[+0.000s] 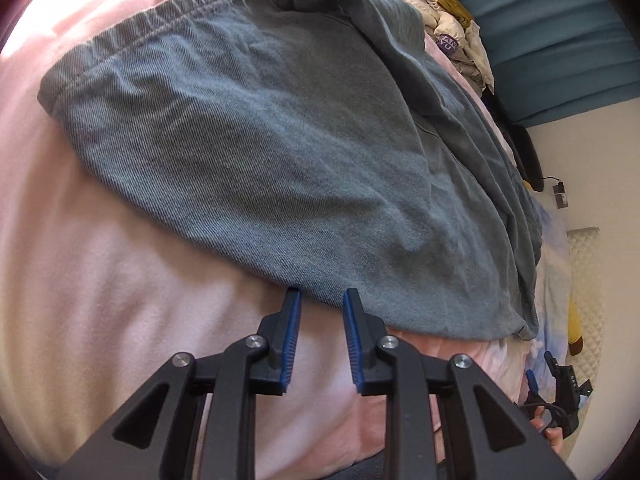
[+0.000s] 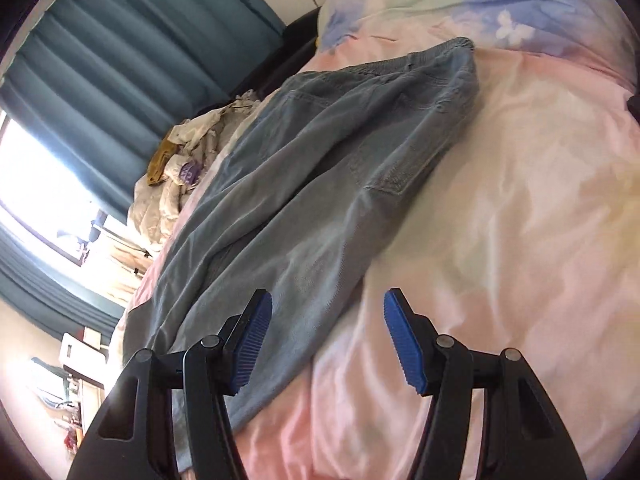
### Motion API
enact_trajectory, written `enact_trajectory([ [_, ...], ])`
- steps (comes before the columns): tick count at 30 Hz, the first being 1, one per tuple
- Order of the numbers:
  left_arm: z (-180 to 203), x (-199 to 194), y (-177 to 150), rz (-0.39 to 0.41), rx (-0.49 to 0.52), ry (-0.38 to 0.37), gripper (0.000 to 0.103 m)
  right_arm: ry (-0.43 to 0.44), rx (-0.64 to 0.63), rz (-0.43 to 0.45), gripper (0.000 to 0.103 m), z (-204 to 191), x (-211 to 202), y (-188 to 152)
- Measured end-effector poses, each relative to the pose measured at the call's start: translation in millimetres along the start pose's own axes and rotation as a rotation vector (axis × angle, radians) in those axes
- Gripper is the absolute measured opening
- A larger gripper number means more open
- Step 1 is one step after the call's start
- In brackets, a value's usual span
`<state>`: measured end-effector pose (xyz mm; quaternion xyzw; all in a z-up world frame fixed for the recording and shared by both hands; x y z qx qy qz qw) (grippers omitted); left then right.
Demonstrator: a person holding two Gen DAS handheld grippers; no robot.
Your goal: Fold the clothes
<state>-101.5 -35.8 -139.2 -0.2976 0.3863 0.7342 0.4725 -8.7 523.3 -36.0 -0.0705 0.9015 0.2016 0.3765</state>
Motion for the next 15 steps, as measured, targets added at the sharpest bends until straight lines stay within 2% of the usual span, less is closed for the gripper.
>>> enact_trajectory([
  [3,-6,7,1,-0.006,-0.049,-0.045,0.024,-0.001,0.119,-0.003,0.059,38,8,31],
  [7,-26,11,1,0.010,-0.170,-0.165,0.024,0.005,0.278,0.026,0.059,85,16,68],
  [15,-48,27,4,0.021,-0.355,-0.347,0.025,0.040,0.407,0.049,0.059,138,37,128],
])
Point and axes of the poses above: each gripper's, at about its wrist camera, not at the fingertips, and x roughly the way its jaws point, z to its right, y to its top, the point moved 1 cm from there along x, roughly the way its jaws point, and after that the axes turned 13 degrees about x, right-handed, at the moved point
